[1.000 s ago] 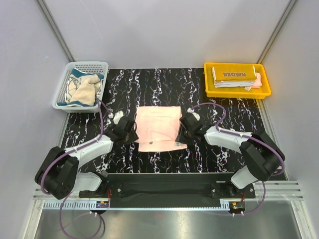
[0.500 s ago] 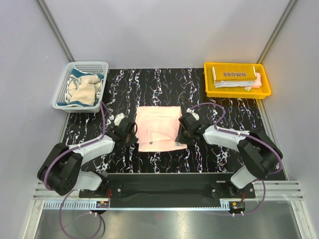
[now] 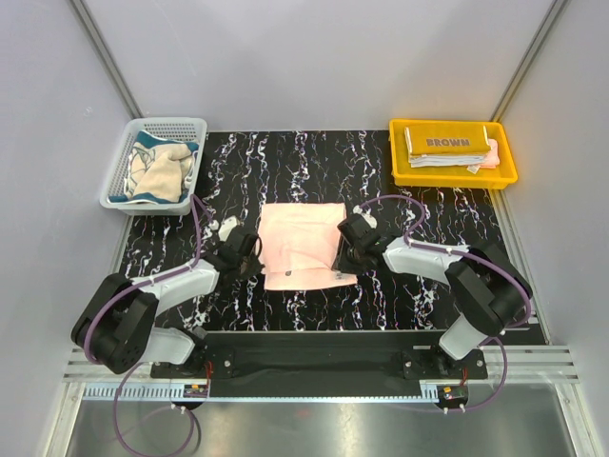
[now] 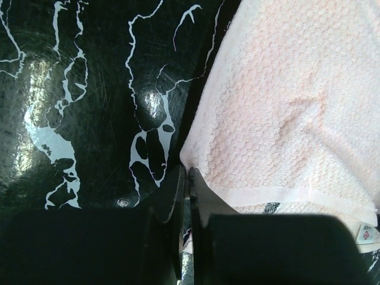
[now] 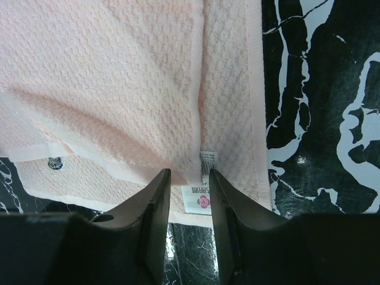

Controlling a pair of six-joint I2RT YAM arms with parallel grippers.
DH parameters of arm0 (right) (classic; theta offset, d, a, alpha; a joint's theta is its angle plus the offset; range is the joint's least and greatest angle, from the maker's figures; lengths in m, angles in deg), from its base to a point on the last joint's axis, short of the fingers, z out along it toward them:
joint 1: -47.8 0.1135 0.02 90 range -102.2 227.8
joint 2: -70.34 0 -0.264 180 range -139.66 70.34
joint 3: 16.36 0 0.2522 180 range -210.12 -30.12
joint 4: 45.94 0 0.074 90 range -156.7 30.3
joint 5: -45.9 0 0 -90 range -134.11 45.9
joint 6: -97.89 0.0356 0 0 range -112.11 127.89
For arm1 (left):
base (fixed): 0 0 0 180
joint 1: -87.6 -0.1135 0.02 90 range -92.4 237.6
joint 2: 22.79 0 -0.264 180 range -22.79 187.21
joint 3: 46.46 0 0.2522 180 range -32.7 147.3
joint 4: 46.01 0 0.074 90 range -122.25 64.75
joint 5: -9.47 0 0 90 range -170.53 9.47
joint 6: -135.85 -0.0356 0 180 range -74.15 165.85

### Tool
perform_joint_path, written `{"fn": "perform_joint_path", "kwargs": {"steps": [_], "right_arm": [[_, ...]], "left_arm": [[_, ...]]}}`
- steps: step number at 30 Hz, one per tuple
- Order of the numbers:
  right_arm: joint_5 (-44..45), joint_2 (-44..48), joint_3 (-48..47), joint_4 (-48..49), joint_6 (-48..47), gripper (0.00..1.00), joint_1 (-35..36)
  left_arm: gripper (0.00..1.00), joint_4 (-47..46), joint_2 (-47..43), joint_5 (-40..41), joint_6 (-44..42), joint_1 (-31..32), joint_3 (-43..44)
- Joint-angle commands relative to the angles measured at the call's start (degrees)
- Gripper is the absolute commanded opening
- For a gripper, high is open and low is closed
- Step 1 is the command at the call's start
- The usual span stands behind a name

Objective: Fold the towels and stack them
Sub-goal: Fold the towel

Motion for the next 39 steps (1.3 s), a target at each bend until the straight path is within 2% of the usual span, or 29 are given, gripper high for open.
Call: {"fn": "perform_joint_path", "kwargs": {"steps": [1, 3, 7, 21, 24, 39], "right_arm": [[0.3, -0.9, -1.5, 1.7, 0.9, 0.39, 0.9], [0.3, -1.2, -1.5, 1.9, 1.3, 0.39, 0.9], [0.6, -0.7, -2.1, 1.4, 1.4, 0.28, 0.8], [2.5, 2.4, -3.7, -1.8, 0.6, 0.04, 0.9], [3.0, 2.8, -3.9, -2.3, 0.3, 0.01, 0.9], [7.9, 7.4, -4.7, -7.7, -2.7, 0.00, 0.5]], "left_arm": [[0.01, -1.7, 0.9, -1.1, -0.3, -0.1, -0.8], [0.00, -1.7, 0.8, -1.2, -0.4, -0.1, -0.8], [0.00, -1.7, 0.6, -1.4, -0.8, -0.1, -0.8], [0.00, 2.6, -3.0, -1.0, -2.4, -0.1, 3.3], [0.00, 3.0, -3.4, -1.0, -2.8, -0.1, 3.7], [0.00, 4.2, -5.7, -1.9, -3.6, -0.4, 5.2]]}}
